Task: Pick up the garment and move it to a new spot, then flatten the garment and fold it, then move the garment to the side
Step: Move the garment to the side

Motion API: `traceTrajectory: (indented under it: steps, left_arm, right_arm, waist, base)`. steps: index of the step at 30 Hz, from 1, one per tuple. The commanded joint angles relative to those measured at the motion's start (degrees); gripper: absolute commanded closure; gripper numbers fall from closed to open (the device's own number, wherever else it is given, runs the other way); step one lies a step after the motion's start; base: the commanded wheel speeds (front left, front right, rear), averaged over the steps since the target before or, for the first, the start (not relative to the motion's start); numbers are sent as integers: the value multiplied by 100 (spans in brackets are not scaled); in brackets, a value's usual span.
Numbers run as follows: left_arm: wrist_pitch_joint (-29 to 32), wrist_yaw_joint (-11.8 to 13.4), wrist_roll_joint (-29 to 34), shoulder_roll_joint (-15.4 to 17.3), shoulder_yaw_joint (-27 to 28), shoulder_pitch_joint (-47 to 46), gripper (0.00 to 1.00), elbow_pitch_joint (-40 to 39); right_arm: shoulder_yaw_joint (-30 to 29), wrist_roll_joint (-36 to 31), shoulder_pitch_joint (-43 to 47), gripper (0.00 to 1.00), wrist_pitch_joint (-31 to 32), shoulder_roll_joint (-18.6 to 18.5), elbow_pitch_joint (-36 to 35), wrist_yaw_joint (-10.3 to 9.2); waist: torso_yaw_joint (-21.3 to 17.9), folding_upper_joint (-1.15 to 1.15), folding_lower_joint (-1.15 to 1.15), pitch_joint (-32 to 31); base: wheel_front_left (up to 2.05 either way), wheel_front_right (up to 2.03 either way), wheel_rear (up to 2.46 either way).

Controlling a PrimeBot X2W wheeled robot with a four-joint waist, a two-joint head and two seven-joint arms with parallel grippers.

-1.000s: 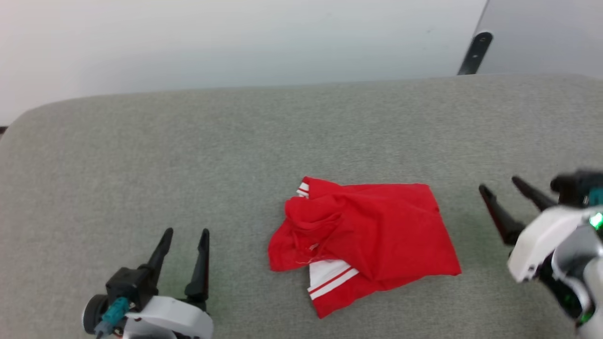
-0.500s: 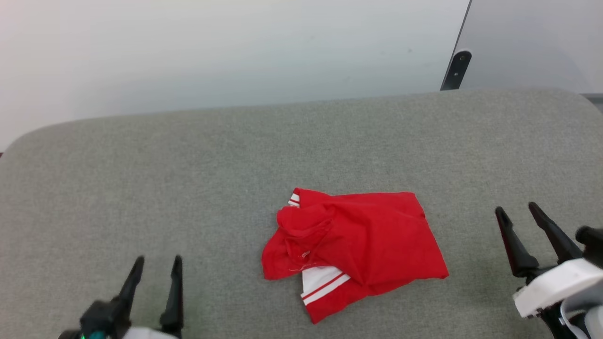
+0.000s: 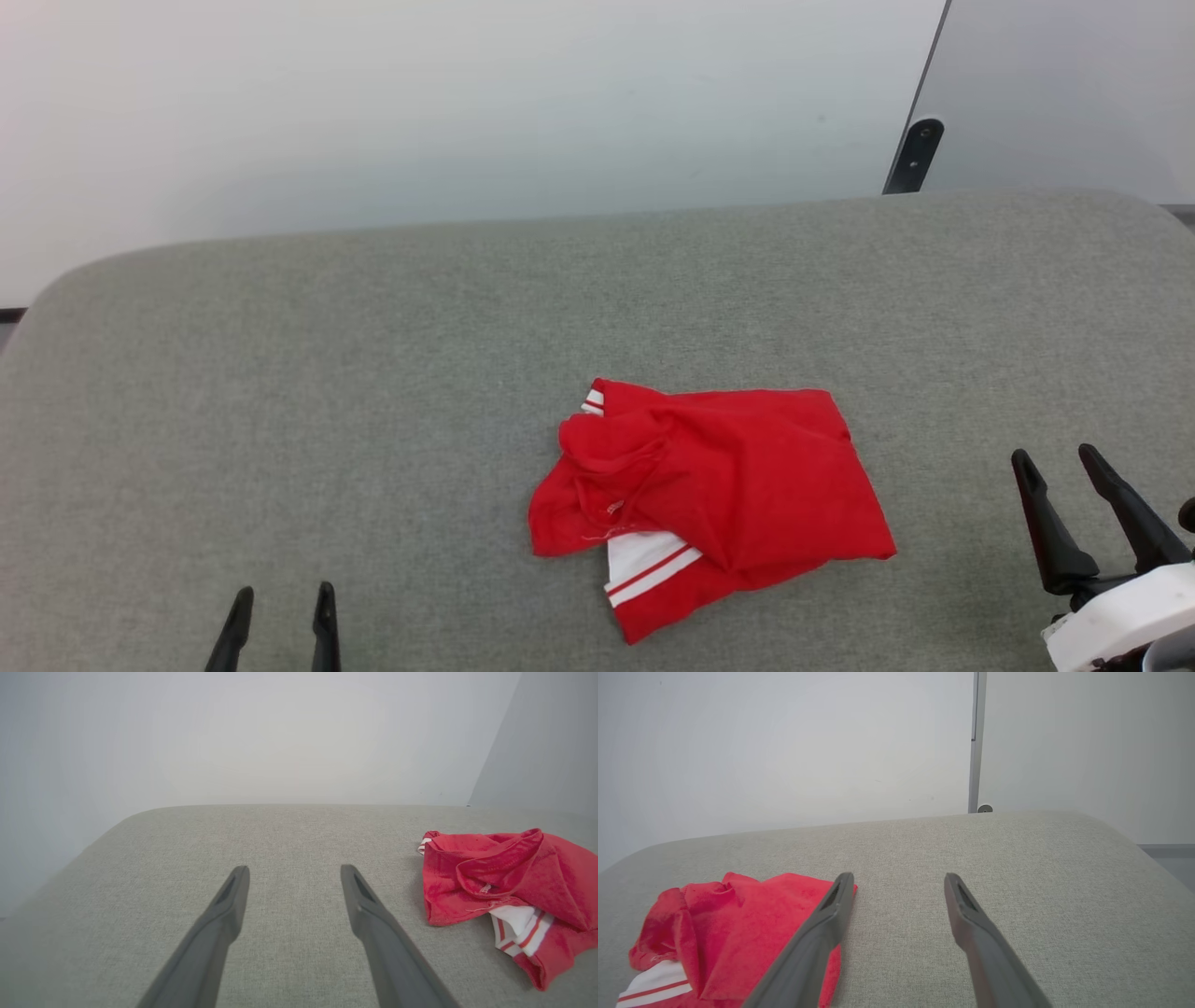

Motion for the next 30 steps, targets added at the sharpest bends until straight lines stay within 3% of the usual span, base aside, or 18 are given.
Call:
traceTrajectory:
  steps: [1, 19, 30]
  left_arm:
    - [30, 35, 11, 0, -7, 43, 0, -60]
    - [159, 113, -32, 26, -176, -123, 0, -214]
    - [185, 140, -66, 23, -259, -209, 0, -193]
  right_arm:
    - [-27, 24, 65, 0, 11, -35, -28, -10]
    - [429, 592, -310, 0, -359, -538, 508, -10]
    - [684, 692, -515, 0, -310, -542, 475, -10]
  waist:
    - [16, 0, 0, 16]
    - [55, 0, 0, 123]
    - [129, 0, 0, 153]
  base:
    - [0, 0, 0]
    - [0, 0, 0]
    - [0, 0, 0]
